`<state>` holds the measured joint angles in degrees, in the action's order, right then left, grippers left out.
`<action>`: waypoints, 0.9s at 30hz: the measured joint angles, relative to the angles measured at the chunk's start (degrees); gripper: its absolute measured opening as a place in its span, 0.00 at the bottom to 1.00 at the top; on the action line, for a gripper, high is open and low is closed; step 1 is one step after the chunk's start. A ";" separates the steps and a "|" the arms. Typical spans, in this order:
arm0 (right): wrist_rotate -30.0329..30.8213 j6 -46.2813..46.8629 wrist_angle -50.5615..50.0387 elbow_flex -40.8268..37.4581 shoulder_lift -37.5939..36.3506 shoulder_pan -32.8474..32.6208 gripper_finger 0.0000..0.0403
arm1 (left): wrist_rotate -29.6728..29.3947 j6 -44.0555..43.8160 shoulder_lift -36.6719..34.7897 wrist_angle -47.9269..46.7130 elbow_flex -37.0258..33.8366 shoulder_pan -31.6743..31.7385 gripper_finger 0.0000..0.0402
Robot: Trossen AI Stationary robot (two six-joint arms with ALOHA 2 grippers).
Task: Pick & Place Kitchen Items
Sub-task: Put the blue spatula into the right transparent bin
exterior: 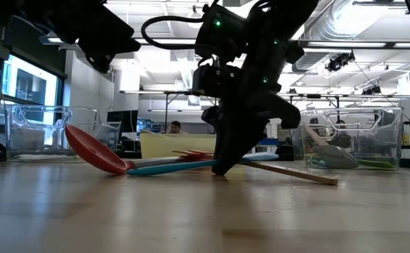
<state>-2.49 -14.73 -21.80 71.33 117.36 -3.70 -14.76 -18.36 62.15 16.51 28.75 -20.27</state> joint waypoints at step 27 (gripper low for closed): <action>10.26 8.25 -2.37 -0.24 -17.44 -9.10 0.05 | 1.99 4.61 -0.06 -0.63 -0.02 0.00 0.30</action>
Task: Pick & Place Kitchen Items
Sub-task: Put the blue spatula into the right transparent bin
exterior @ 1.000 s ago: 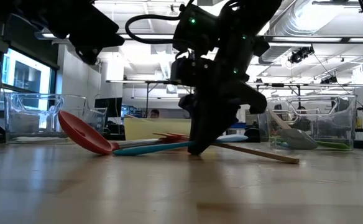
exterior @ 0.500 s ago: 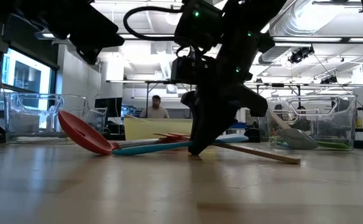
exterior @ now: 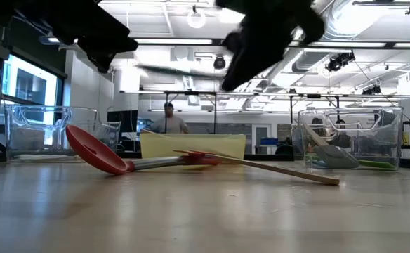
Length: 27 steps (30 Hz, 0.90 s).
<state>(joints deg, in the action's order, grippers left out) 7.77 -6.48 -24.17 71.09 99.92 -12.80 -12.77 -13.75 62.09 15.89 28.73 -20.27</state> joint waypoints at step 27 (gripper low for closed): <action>39.16 78.86 -58.89 -0.23 -27.60 12.48 0.05 | -0.13 0.76 -0.11 -5.83 0.83 0.00 0.30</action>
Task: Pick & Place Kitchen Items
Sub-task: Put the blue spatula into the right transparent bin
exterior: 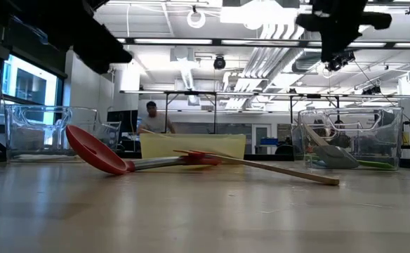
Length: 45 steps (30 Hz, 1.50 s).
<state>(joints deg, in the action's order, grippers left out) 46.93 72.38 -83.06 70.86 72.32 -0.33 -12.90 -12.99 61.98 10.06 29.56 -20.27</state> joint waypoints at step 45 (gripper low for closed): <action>-17.17 -2.14 35.78 -29.65 0.13 10.26 0.05 | -6.62 -1.65 0.02 -8.45 0.06 0.00 0.30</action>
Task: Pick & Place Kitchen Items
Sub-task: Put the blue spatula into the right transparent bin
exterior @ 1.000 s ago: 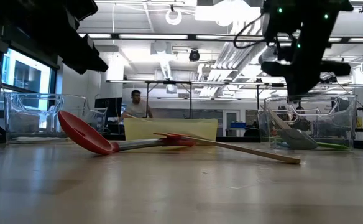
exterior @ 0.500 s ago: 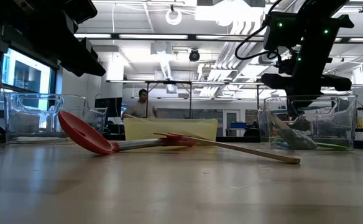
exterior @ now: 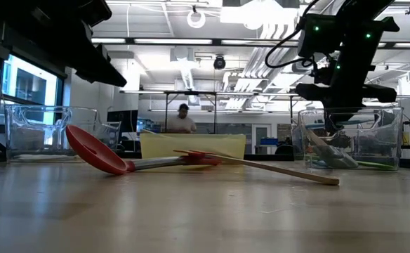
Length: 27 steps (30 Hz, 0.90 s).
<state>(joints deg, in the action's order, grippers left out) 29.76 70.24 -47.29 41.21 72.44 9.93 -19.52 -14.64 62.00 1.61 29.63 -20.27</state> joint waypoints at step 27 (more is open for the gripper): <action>-3.73 1.47 2.12 -0.02 0.04 -0.07 0.15 | -7.14 11.87 0.02 1.66 0.00 0.04 0.30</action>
<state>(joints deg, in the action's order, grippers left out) 26.03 71.70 -45.17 41.19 72.49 9.87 -26.66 -2.76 62.02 3.27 29.63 -20.23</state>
